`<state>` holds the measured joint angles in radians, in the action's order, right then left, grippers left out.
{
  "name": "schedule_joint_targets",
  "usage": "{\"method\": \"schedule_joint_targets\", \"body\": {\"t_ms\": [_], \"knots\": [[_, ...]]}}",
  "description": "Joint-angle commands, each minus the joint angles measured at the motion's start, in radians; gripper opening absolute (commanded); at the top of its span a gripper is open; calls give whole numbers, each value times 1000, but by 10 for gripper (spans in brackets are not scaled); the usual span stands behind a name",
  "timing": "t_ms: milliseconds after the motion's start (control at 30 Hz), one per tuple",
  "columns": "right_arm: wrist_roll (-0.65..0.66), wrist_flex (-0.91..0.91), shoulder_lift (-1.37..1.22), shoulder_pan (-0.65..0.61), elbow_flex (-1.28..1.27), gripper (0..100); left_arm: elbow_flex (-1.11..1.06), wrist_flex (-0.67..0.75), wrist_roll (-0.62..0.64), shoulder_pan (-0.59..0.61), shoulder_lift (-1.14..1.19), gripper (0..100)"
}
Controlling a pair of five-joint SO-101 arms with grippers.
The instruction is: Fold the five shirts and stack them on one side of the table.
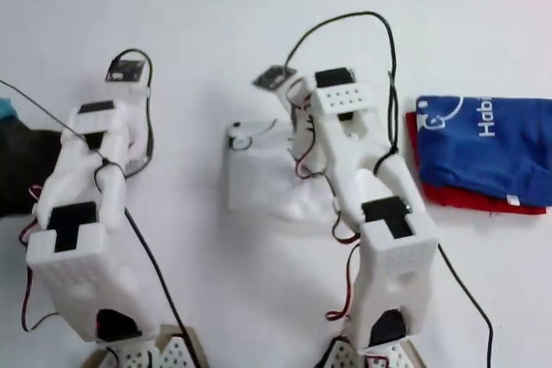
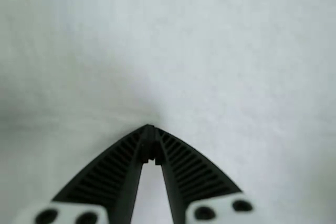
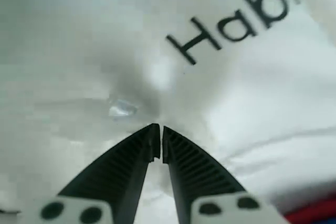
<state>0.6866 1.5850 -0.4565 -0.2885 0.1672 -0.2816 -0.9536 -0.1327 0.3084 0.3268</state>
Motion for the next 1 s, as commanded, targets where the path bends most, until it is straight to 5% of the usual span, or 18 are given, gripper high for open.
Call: {"method": "schedule_joint_targets", "body": {"t_ms": [0,400,567,667,967], "knots": [[60,102,107,10,41,21,30,5,-9,-9,2,26],[133,116,375,5,-236,21,30,5,-9,-9,2,26],[60,-76,469,5,-189,21,30,5,-9,-9,3,26],[-64,-222,441,-18,-213,21,30,5,-9,-9,3,26],[-71,-260,139,-76,-227,21,30,5,-9,-9,3,26]]}}
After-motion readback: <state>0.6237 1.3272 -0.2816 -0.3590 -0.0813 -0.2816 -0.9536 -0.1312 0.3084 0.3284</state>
